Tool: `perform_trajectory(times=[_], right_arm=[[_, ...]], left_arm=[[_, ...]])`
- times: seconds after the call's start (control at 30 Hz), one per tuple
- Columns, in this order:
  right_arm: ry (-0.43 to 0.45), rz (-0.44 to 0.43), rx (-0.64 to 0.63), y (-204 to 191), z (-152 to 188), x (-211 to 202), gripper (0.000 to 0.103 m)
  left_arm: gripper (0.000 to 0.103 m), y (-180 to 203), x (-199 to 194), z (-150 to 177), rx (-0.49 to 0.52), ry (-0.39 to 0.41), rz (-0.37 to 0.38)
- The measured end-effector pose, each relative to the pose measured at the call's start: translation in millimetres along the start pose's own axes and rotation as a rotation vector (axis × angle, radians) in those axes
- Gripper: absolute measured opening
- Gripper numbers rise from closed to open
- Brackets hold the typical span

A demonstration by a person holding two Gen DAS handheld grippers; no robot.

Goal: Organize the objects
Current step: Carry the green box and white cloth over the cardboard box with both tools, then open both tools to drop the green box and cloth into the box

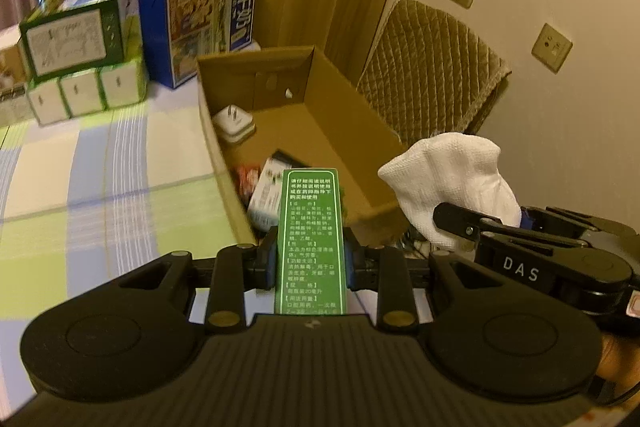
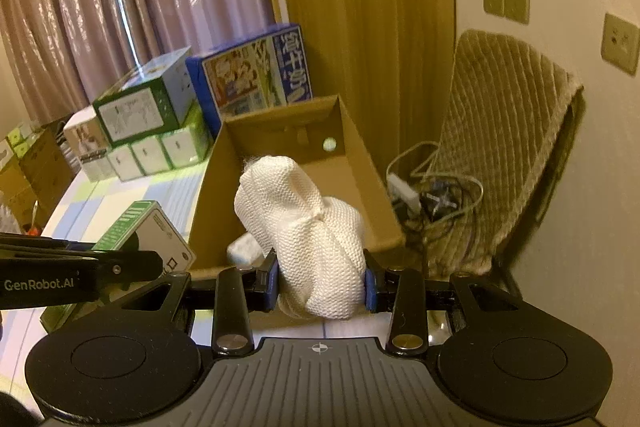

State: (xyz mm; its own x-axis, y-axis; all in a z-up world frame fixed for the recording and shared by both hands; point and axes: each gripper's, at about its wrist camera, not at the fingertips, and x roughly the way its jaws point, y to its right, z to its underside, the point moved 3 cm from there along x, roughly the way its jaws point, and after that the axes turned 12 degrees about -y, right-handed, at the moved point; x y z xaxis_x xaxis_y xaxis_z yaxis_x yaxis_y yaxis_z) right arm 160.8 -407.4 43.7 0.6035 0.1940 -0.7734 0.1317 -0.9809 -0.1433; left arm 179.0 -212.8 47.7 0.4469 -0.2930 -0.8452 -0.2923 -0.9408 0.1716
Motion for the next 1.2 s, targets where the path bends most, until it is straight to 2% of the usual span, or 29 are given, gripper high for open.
perform_trajectory(times=[0.17,0.4,0.8,1.2], right_arm=[[-0.005,0.002,-0.004,8,-29,13,0.036],[-0.022,-0.001,-0.013,12,-58,38,0.036],[-0.068,-0.005,-0.009,22,-84,85,0.036],[-0.074,-0.01,0.021,34,-100,108,0.036]], left_arm=[[0.025,-1,11,-32,0.01,0.007,-0.022],[0.025,-9,29,-61,0.018,-0.002,-0.031],[0.025,-22,65,-95,0.006,-0.024,-0.033],[0.025,-31,97,-125,0.009,-0.022,-0.042]])
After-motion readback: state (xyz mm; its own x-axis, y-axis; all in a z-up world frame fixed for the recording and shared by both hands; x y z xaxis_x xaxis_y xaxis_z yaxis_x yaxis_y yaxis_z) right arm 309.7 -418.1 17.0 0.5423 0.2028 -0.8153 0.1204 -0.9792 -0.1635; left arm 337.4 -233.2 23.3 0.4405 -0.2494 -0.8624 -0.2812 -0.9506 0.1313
